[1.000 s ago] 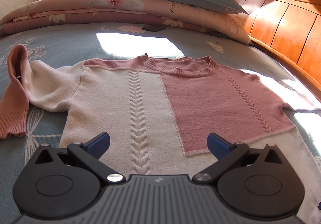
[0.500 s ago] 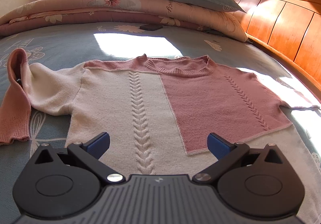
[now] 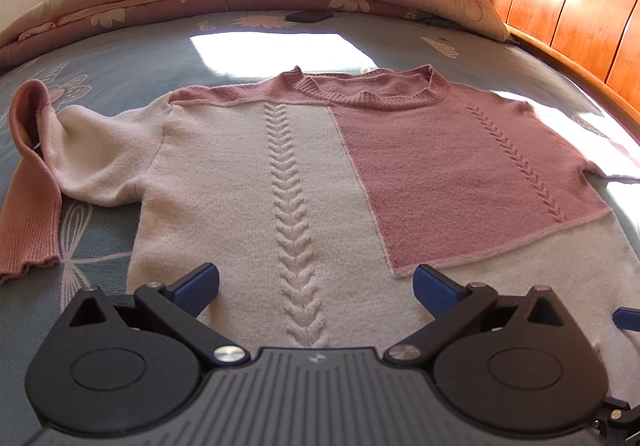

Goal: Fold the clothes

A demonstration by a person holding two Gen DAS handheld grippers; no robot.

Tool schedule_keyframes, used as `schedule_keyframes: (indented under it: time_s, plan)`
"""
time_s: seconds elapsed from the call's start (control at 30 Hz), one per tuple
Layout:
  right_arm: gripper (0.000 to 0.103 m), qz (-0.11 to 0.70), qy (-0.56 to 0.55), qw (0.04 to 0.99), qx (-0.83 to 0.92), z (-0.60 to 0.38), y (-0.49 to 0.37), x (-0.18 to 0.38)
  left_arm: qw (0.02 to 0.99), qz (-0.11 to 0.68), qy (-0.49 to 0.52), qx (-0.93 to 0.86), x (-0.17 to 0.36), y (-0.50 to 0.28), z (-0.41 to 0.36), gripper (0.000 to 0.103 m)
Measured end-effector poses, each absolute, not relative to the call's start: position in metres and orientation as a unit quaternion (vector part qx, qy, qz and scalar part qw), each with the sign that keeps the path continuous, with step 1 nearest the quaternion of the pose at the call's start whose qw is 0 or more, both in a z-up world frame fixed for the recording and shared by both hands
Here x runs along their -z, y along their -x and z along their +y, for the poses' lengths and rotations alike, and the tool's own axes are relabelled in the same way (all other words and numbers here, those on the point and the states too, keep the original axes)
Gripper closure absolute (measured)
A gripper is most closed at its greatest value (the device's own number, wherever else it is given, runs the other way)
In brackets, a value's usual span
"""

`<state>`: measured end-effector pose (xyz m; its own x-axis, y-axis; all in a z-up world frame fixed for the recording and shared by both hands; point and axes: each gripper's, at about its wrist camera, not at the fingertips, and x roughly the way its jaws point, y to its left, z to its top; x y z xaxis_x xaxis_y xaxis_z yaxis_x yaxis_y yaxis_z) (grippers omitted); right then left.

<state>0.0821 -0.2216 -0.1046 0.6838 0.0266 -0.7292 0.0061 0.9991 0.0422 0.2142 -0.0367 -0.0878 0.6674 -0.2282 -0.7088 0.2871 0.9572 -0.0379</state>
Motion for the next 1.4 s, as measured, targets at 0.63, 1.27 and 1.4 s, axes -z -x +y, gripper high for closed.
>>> schedule_keyframes:
  time_s: [0.63, 1.27, 1.4]
  plan:
    - [0.0, 0.383, -0.206, 0.9, -0.018, -0.275, -0.061, 0.089, 0.912, 0.378, -0.139, 0.08, 0.09, -0.085, -0.03, 0.0]
    - [0.0, 0.386, -0.228, 0.894, -0.027, -0.279, -0.056, 0.085, 0.912, 0.396, -0.063, 0.089, 0.096, -0.076, -0.023, 0.0]
    - [0.0, 0.385, -0.237, 0.892, -0.035, -0.281, -0.054, 0.083, 0.91, 0.404, -0.017, 0.091, 0.091, -0.073, -0.002, 0.001]
